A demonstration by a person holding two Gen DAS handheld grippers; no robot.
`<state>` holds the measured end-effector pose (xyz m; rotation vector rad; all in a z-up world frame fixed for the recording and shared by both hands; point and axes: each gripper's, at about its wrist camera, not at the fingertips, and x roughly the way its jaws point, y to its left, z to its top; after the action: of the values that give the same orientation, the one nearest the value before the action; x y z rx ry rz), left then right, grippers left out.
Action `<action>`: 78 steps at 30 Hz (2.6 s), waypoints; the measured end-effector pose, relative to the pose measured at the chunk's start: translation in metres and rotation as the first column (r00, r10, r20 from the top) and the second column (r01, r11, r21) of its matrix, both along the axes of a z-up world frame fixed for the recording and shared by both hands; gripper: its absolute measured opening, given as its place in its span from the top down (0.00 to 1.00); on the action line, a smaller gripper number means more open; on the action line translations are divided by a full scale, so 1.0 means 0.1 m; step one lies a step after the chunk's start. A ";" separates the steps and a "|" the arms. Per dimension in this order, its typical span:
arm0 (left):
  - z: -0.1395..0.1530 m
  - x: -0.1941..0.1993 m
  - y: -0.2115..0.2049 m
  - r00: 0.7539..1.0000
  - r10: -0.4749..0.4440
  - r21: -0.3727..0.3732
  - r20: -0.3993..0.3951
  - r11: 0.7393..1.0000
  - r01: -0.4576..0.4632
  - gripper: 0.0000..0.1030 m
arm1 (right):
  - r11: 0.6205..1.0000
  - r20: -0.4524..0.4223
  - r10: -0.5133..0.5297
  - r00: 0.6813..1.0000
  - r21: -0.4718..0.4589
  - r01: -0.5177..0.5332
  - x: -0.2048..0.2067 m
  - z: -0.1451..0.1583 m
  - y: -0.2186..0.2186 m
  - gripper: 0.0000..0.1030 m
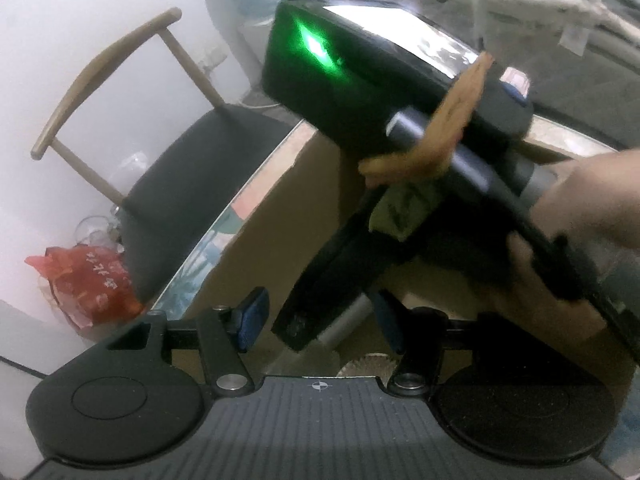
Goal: Organize rigid objects
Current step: 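Carry the charger into the box and open the right gripper, then withdraw the right gripper from the box toward the black oval fob, then grasp the black oval fob on the table with the right gripper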
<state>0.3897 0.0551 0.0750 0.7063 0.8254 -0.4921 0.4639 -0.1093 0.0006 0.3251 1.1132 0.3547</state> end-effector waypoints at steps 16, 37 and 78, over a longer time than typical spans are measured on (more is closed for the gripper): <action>0.85 -1.76 0.43 0.963 0.106 -0.341 0.248 0.940 -0.016 0.39 | 0.989 0.389 0.149 0.909 -0.064 -0.134 -1.10 0.99 -0.24 0.30; -0.83 -1.84 -0.29 0.993 0.079 -0.533 -0.092 0.838 -0.116 0.51 | 0.993 0.322 0.113 0.940 -0.080 -0.092 -2.70 0.27 -0.98 0.28; -0.89 -2.47 -0.08 0.996 0.091 -0.603 0.007 0.795 -0.068 0.72 | 0.966 0.112 0.124 0.986 0.212 -0.145 -2.85 -0.27 -0.93 0.27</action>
<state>0.1426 0.0473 -0.0141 0.0831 0.6066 -0.6236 0.1789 -0.2019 -0.0265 0.4238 1.0031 0.6112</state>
